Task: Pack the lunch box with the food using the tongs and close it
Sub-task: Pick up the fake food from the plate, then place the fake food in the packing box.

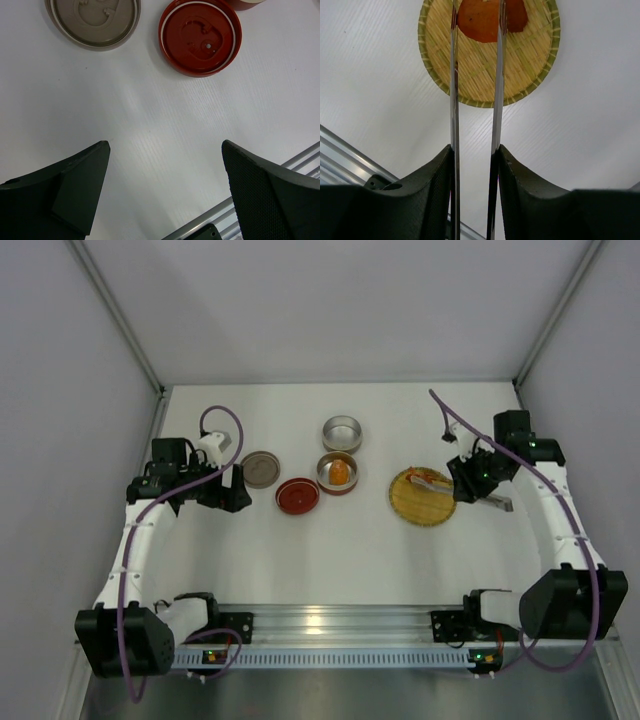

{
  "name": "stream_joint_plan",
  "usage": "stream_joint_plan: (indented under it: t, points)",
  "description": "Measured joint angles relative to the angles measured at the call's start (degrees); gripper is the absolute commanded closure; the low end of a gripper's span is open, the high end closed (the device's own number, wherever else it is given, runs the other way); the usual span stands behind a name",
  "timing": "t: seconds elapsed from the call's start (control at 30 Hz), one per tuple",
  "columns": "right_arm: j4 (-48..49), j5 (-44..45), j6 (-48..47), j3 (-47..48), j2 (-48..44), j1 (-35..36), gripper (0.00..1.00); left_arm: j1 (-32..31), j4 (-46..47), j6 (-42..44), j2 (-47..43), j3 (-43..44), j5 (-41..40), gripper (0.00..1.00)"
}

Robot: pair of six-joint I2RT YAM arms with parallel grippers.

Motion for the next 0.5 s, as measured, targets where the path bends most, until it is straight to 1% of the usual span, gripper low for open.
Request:
stream_joint_plan:
  t: [0.13, 0.3, 0.43, 0.5]
  points:
    - [-1.1, -1.9, 0.8, 3.8, 0.0, 0.1, 0.76, 0.0, 0.0, 0.0, 0.0, 0.0, 0.0, 0.02]
    - [-1.9, -3.5, 2.6, 6.1, 0.6, 0.6, 0.77, 0.0, 0.0, 0.0, 0.1, 0.0, 0.0, 0.02]
    - [-1.5, -4.0, 5.2, 10.1, 3.0, 4.1, 0.76, 0.0, 0.1, -0.1, 0.3, 0.0, 0.0, 0.02]
    - [-0.9, -4.1, 6.8, 11.8, 4.9, 6.9, 0.76, 0.0, 0.3, -0.3, 0.7, 0.0, 0.0, 0.02]
